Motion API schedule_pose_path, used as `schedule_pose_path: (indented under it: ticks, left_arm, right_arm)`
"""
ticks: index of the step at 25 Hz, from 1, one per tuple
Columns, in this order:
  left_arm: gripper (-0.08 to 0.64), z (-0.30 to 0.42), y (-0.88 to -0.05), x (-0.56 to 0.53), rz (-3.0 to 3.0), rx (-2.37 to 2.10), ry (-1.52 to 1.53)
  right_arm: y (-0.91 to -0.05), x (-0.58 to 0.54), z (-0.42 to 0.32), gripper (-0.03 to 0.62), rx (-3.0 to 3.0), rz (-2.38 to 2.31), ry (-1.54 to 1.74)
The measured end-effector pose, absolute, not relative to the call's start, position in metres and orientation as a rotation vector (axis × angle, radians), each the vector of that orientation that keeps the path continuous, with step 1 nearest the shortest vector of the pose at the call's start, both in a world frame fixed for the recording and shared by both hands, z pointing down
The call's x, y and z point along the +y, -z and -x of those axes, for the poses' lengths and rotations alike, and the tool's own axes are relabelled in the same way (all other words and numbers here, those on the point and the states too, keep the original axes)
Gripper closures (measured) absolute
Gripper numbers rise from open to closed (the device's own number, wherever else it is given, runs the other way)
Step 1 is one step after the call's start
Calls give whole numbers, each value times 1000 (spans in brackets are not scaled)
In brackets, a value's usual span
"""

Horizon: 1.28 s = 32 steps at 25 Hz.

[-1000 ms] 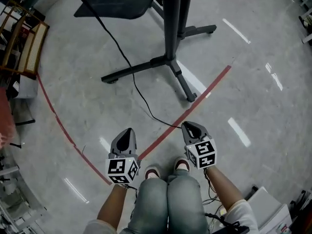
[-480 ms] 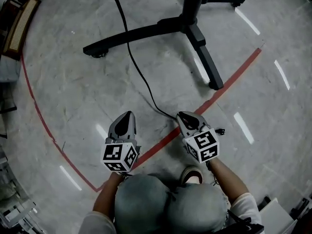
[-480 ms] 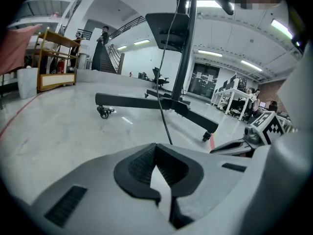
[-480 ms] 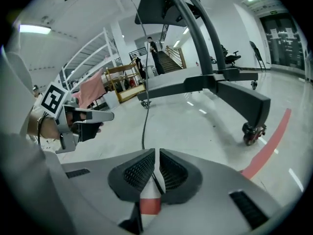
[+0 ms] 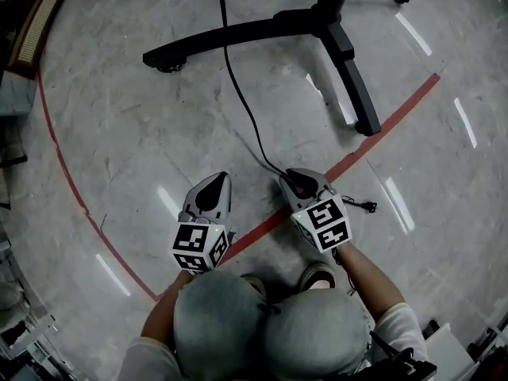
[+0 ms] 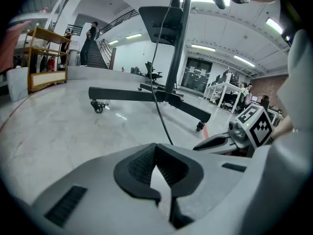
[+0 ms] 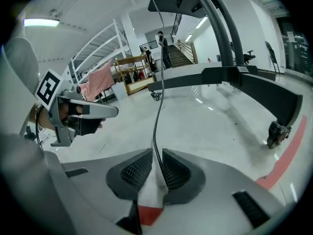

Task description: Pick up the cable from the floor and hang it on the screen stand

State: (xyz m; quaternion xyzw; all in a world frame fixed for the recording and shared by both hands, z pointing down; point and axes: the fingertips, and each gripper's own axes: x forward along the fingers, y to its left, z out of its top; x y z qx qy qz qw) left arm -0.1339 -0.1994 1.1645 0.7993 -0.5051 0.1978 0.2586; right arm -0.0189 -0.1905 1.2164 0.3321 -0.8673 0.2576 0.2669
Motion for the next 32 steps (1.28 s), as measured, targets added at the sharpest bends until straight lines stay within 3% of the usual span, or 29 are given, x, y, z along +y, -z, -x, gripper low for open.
schedule_pose_path:
  ticks: [15, 32]
  left_arm:
    - [557, 162, -1167, -196, -2134, -1427, -564]
    - [557, 195, -1132, -223, -2181, -1484, -574]
  right_arm:
    - [-1247, -189, 20, 511, -2193, -858, -576]
    - [-1207, -195, 3, 561, -2337, -933, -738]
